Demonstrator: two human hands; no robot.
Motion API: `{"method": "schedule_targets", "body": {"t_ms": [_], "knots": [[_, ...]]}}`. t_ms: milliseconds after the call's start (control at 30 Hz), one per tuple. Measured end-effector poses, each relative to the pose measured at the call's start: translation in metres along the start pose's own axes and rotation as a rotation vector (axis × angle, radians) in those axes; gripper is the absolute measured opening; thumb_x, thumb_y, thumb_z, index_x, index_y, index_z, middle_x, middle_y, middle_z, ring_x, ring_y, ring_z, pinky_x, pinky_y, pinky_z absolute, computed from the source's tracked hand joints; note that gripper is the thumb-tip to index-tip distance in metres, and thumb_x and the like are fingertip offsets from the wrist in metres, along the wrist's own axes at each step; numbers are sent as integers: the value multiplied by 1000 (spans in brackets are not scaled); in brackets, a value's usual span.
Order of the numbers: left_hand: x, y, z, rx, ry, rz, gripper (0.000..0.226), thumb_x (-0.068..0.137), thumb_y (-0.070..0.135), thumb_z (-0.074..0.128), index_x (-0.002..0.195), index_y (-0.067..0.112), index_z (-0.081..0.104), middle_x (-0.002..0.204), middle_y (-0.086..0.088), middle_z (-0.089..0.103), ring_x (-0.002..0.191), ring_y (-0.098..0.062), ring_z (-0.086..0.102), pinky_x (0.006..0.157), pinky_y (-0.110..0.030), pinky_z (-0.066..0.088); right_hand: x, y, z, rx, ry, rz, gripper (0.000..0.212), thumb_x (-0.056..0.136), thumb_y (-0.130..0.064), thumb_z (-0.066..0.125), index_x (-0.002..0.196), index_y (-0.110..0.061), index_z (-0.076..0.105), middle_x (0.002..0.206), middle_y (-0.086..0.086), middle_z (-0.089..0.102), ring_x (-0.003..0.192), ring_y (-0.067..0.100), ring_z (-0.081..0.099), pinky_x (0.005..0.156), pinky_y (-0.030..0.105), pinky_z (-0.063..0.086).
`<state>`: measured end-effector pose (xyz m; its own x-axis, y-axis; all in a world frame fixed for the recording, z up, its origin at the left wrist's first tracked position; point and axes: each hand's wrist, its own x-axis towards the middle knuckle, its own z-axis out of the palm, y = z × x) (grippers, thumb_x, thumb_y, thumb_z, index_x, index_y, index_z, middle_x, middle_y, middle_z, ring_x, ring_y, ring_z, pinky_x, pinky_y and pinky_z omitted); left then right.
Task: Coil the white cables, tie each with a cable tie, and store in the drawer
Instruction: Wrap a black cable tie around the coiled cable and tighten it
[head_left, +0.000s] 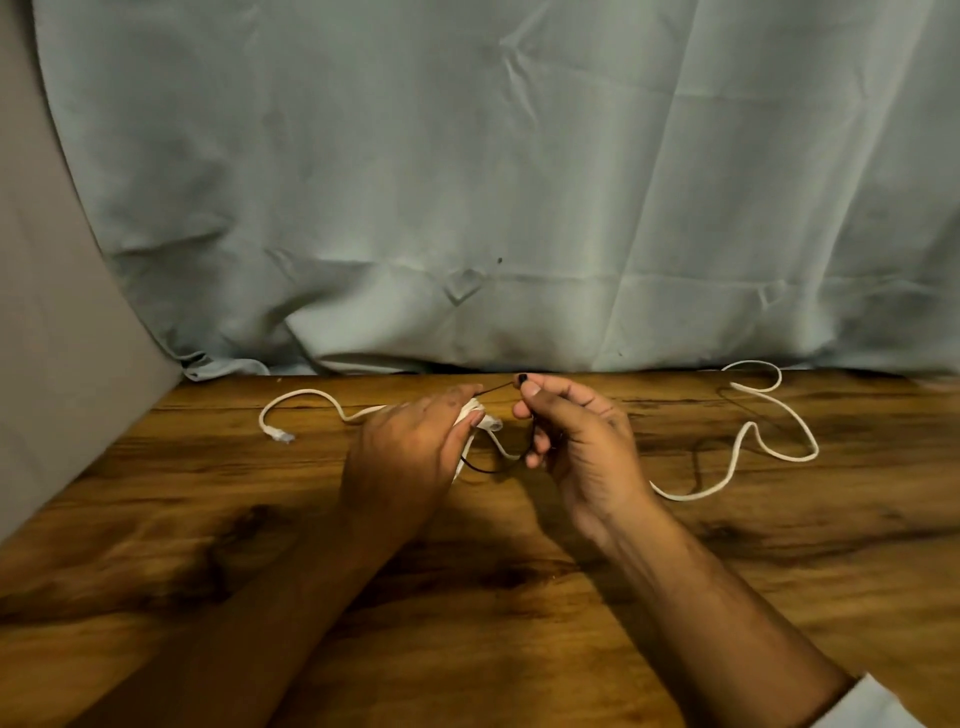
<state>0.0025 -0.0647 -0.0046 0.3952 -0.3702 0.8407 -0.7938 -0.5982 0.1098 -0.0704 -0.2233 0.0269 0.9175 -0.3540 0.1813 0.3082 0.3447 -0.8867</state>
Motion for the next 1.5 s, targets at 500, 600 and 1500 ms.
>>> {"method": "schedule_targets", "body": {"t_ms": [500,600,1500], "knots": [[0,1,0,37,22,49,42,104,35,42,123,12,72,109,-3,78,93,-23,75,76,-38,58,1,-1,-1,0,-50,41,14,89,-3,71,89,-16,76,71,8,70,40,7,42,37,18,37],[-1,1,1,53,5,36,41,104,36,43,124,14,72,108,-3,78,91,-26,75,74,-41,58,0,-2,-1,9,-52,42,13,89,-2,71,89,-15,75,69,9,70,39,6,41,36,18,36],[-2,11,-4,20,6,54,39,101,33,44,122,16,72,104,-3,78,88,-24,73,73,-35,54,3,2,-10,-91,-179,38,17,91,-3,69,101,-15,76,71,8,69,41,6,41,38,18,34]]}}
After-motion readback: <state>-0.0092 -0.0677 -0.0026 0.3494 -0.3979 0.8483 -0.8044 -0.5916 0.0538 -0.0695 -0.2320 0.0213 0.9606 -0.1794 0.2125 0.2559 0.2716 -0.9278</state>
